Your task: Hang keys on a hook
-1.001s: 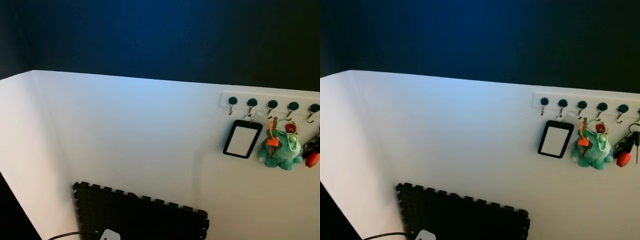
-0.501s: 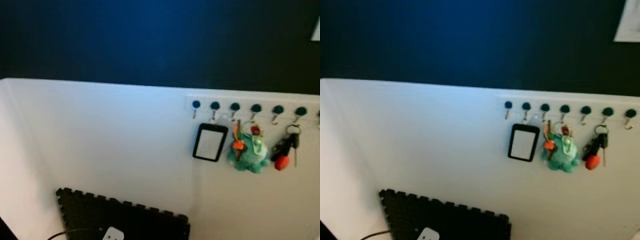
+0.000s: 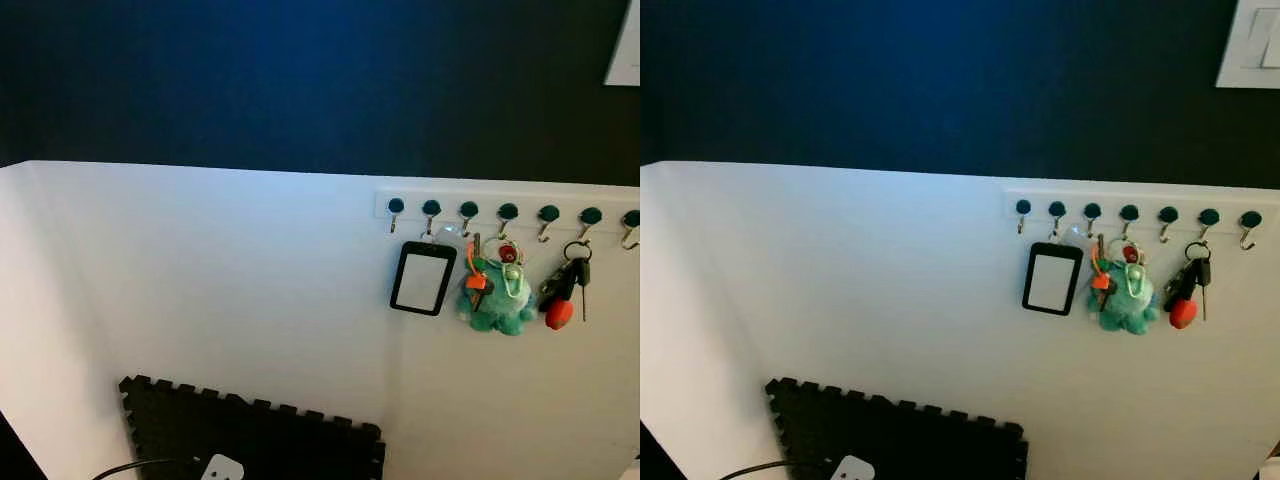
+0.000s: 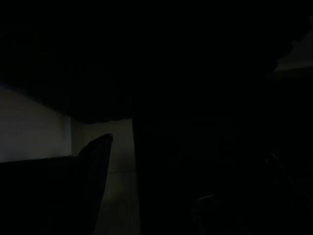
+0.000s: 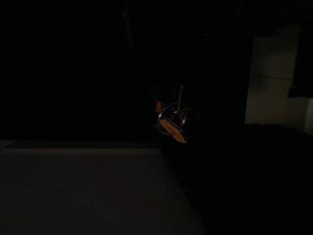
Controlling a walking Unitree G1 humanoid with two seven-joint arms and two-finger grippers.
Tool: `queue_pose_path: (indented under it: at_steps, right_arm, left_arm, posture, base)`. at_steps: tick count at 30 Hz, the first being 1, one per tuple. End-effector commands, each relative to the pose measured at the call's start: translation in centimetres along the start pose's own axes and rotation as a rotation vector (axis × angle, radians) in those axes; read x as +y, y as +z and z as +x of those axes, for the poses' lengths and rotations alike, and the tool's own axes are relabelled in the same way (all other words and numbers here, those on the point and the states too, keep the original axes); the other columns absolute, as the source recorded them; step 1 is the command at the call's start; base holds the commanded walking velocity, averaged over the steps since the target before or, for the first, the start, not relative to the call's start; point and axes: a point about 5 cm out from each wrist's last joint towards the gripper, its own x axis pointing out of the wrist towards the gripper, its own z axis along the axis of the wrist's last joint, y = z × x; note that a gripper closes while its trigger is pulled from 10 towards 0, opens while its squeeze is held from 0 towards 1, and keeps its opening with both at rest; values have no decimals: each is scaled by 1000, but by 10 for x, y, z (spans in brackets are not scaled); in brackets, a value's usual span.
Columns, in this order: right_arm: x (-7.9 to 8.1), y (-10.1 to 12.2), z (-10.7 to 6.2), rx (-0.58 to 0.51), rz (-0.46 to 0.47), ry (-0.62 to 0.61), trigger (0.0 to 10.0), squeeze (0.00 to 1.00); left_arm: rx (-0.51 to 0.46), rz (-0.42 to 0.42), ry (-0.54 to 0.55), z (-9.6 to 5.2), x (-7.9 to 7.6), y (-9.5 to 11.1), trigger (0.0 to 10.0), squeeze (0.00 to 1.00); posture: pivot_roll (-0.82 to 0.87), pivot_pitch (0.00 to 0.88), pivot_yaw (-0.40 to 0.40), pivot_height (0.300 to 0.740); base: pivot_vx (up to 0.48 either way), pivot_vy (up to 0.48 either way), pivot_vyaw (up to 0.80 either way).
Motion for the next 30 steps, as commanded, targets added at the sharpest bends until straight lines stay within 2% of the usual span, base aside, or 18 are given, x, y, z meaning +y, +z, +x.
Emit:
queue_pose_path:
  at_steps: [1,6,11,30]
  right_arm:
    - [0,-2,0,11,-1,-5,10000,0]
    - [0,-1,0,8,9,-5,10000,0]
    - [0,0,0,5,8,-4,10000,0]
    - [-2,0,0,2,9,-6,10000,0]
  left_arm:
    - [6,-23,2,0,1,-1,10000,0]
    - [7,-67,20,0,4,0,10000,0]
    - [3,-74,19,0,4,1,10000,0]
    - [4,-82,8,1,2,1,10000,0]
  posture:
    - [51,15,28,740]
    - [53,16,26,740]
    - [53,15,26,740]
    - [48,7,24,740]
  base:
    - [0,0,0]
    - [0,0,0]
    - [0,0,0]
    - [-344,0,0]
